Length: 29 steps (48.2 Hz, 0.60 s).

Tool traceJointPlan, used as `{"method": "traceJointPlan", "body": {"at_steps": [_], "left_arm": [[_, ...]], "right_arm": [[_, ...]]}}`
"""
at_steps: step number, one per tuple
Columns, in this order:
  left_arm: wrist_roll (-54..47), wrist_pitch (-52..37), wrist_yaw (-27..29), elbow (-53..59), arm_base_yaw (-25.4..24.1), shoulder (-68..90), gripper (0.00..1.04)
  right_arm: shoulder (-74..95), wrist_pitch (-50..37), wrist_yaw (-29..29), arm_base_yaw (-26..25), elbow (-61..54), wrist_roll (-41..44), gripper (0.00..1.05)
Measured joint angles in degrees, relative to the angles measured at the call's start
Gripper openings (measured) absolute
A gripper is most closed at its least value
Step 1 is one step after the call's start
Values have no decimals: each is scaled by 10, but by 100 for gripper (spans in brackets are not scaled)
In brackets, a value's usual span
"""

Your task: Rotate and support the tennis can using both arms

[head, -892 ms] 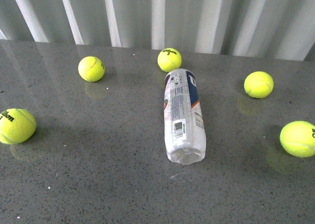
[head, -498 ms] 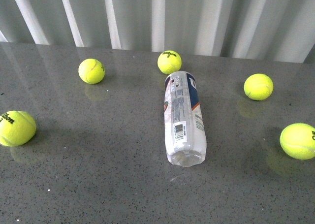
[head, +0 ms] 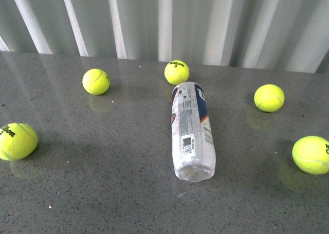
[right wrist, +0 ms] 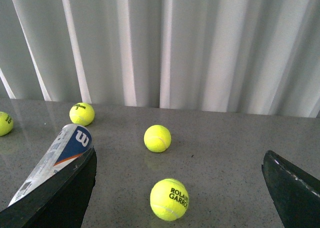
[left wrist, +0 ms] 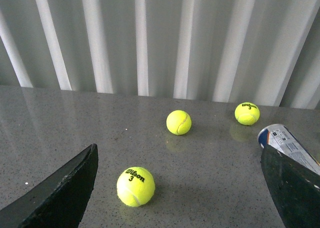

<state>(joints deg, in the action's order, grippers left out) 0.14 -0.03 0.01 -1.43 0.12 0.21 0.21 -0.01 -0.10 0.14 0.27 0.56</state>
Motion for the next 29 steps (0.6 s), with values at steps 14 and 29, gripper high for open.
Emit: {"method": "traceJointPlan", "body": {"at_steps": [14,29], "left_arm": [[0,0,0,0,0,0,98],[0,0,0,0,0,0,98]], "right_arm": [[12,23,26,-7,9,-11,98],[417,-192,98,-53,212,-66,98]]}}
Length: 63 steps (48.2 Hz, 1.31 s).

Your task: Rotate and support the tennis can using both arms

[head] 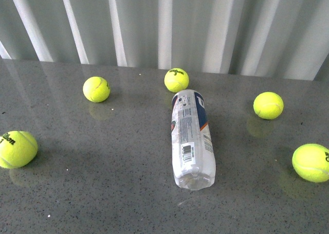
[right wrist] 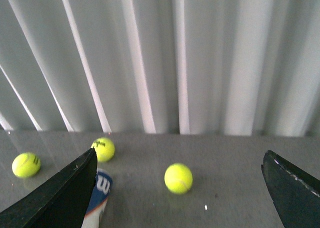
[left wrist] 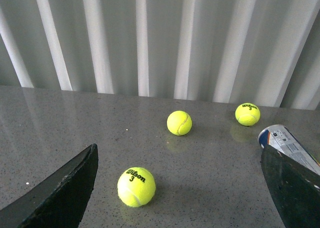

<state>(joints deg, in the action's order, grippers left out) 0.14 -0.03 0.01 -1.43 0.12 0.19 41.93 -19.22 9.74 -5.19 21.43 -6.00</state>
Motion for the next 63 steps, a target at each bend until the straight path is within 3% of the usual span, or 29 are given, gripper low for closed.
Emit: {"method": "traceJointPlan", "body": {"at_steps": [4,9,16,21,37,63], "left_arm": [[0,0,0,0,0,0,98],[0,0,0,0,0,0,98],[0,0,0,0,0,0,98],[0,0,0,0,0,0,98],[0,0,0,0,0,0,98],[0,0,0,0,0,0,98]], "right_arm": [[141,-24,-3,14,96,-15,98],[298,19,-4,39,209,-29,98],[550,198,11,113,412,-22,98],[628,275,12,151,476,0,98],[757,323,-24,247,520,11,98],[849,342,-34,263,612,-23,98]]}}
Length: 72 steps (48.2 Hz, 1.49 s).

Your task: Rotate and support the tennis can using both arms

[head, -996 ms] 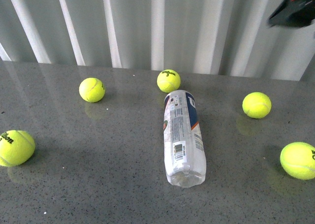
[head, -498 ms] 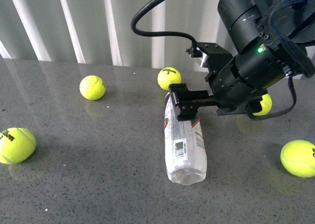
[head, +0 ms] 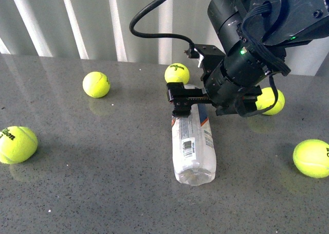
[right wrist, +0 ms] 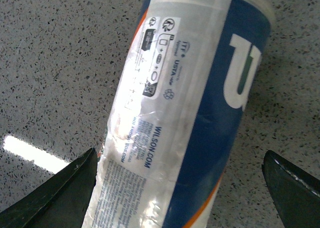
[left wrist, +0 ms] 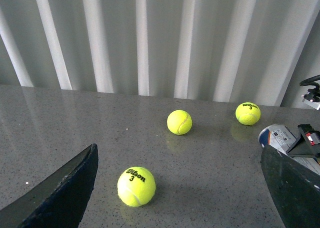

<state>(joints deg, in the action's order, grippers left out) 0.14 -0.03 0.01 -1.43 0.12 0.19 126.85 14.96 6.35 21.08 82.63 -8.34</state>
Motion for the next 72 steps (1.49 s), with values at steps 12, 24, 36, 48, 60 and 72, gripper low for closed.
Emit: {"method": "traceJointPlan", "body": {"at_steps": [12,24,36,48,60,72], "left_arm": [[0,0,0,0,0,0,98],[0,0,0,0,0,0,98],[0,0,0,0,0,0,98],[0,0,0,0,0,0,98],[0,0,0,0,0,0,98],[0,0,0,0,0,0,98]], "right_arm": [[32,-24,8,11,12,-8,98],[38,-36,1,11,13,-9,69],[38,-40,0,11,13,-10,38],[38,-40,-7,11,13,-12,21],[32,-42,-12,12,12,-12,18],[15,-43,-17,12,0,-14,13]]}}
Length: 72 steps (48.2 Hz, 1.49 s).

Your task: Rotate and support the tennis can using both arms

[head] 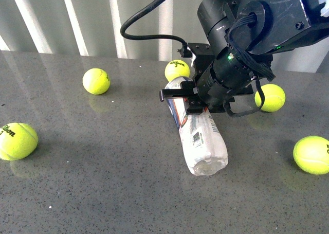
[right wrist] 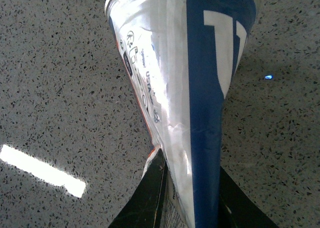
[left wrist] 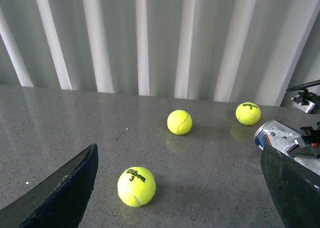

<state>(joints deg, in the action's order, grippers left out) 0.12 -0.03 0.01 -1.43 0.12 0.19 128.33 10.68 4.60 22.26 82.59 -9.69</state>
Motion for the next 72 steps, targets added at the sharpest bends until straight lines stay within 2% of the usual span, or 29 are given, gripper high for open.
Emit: {"method": "traceJointPlan", "body": {"at_steps": [14,23,32,37,41,48,56,72], "left_arm": [[0,0,0,0,0,0,98],[0,0,0,0,0,0,98],[0,0,0,0,0,0,98],[0,0,0,0,0,0,98],[0,0,0,0,0,0,98],[0,0,0,0,0,0,98],[0,0,0,0,0,0,98],[0,0,0,0,0,0,98]], "right_arm": [[-75,-26,0,0,-30,32,12],[-140,-84,-17,5,-75,120,12],[-175,-155,-24,7,-146,297,12],[-175,-229,-1,7,-220,476,11],[-171,-256,10,10,-260,586,11],[-150,-319,21,21,-295,708,11],[-115,-395,37,40,-312,789,10],[-80,-436,50,57,-322,806,9]]}}
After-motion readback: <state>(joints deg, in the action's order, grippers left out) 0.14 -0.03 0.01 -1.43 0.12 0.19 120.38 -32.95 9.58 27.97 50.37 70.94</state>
